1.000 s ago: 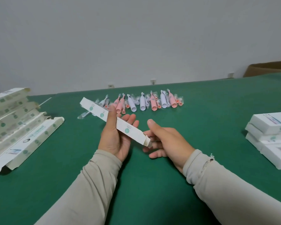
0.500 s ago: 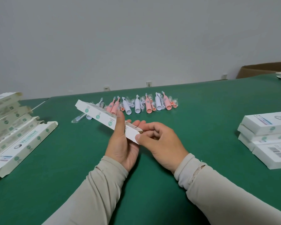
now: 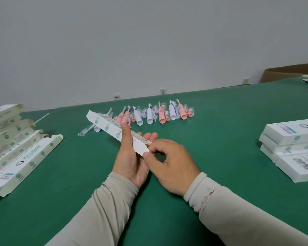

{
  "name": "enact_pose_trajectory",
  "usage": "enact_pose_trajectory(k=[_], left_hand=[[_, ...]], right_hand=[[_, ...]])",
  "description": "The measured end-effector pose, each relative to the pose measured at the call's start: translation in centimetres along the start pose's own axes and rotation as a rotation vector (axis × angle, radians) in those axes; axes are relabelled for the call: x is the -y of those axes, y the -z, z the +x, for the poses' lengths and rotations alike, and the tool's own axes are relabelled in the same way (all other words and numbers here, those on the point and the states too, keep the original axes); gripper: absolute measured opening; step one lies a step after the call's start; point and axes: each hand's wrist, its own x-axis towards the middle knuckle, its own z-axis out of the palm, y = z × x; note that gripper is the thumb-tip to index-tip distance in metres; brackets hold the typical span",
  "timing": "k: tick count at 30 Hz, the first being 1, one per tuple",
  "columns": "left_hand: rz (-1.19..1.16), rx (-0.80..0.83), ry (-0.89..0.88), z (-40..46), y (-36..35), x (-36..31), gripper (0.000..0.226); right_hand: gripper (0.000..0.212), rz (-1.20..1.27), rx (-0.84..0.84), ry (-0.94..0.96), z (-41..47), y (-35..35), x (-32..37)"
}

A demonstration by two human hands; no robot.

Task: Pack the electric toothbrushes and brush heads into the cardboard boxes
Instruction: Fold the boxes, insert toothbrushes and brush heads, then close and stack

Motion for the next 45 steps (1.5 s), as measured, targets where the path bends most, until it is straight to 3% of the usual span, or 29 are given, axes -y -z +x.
enact_pose_trajectory(k=[5, 10, 13, 18, 21, 25, 29, 39, 42, 45], left_hand=[[-0.006, 0.031, -0.015, 0.3, 0.2, -0.1, 0.092], [-0.022, 0.141, -0.054, 0.3, 0.3, 0.3, 0.035], [-0.014, 0.159, -0.085, 0.2, 0.1, 0.1, 0.024], [0.059, 0.093, -0.057, 0.0, -0.2, 0.1, 0.045], [0.035, 0.06, -0.015, -0.3, -0.3, -0.1, 0.073], [-0.002, 0.148, 0.079, -0.4, 0.0, 0.1, 0.044], [-0.009, 0.198, 0.17, -0.7, -0.1, 0.2, 0.065], [-0.02, 0.259, 0.189, -1.3, -0.5, 0.2, 0.058], [-0.022, 0.233, 0.206, -1.2, -0.4, 0.0, 0.059], [-0.029, 0.141, 0.207, -0.9, -0.3, -0.5, 0.088]], right_hand=[[0.02, 0.153, 0.029, -0.127, 0.2, 0.1, -0.1], [0.025, 0.375, 0.054, -0.133, 0.5, 0.8, 0.5], [0.024, 0.447, 0.053, -0.155, 0.6, 1.0, 0.7], [0.015, 0.509, 0.039, -0.205, 0.6, 0.9, 0.9], [0.016, 0.419, 0.046, -0.169, 0.3, 0.4, 0.7], [0.015, 0.405, 0.004, -0.195, 0.2, 0.1, 0.2], [0.024, 0.424, -0.063, -0.195, 0.3, 0.1, 0.0], [0.012, 0.298, -0.113, -0.087, 0.5, 0.2, -0.1], [0.011, 0.263, -0.03, -0.047, 0.4, 0.3, -0.2], [0.023, 0.065, 0.111, 0.073, 0.1, 0.7, -0.1]])
